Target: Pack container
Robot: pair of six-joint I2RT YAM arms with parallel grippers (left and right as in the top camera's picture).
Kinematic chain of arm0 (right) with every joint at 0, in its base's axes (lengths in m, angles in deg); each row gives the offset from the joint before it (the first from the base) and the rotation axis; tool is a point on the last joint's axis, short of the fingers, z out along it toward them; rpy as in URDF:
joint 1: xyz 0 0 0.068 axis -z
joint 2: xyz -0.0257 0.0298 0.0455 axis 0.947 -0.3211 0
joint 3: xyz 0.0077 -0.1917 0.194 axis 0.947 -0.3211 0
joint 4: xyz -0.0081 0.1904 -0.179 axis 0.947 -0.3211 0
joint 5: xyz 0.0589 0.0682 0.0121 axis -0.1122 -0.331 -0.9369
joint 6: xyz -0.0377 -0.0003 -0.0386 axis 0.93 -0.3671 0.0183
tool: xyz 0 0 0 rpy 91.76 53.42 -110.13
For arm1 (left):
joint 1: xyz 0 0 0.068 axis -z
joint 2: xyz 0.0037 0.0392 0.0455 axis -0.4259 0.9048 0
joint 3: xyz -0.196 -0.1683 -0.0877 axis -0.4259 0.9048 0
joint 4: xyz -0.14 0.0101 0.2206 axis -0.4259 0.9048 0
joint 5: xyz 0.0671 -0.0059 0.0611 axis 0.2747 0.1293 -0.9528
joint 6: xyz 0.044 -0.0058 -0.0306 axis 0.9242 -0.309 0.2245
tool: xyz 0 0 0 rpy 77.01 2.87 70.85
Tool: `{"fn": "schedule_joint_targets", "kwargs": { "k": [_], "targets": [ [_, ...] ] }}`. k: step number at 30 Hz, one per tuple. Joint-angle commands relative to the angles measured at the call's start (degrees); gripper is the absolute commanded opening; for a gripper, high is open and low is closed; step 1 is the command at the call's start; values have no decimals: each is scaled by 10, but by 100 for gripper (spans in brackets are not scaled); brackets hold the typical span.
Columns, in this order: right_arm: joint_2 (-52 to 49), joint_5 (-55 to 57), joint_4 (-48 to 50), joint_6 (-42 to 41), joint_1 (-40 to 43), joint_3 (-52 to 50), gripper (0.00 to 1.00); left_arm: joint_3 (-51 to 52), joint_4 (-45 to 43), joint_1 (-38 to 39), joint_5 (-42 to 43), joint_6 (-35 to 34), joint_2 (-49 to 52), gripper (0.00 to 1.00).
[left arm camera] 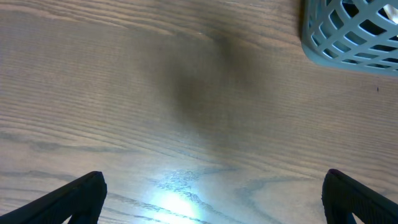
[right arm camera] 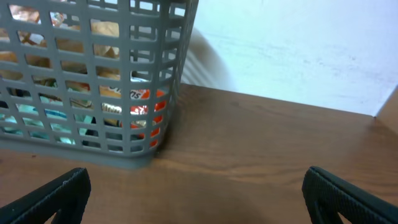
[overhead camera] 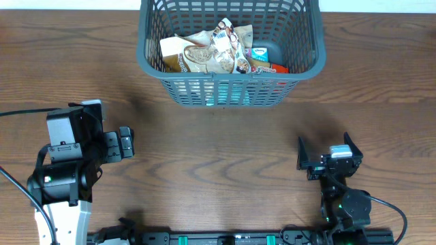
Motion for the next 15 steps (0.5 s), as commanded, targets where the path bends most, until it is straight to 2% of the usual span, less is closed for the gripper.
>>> {"fn": "schedule_joint_targets", "kwargs": {
  "k": [1,15],
  "targets": [
    [6,4,2,-10,-7,-9,99,-1,0,1,3,-5,-3,99],
    [6,-35,-3,-18,28,-9,99,-1,0,1,3,-5,-3,99]
  ]
}}
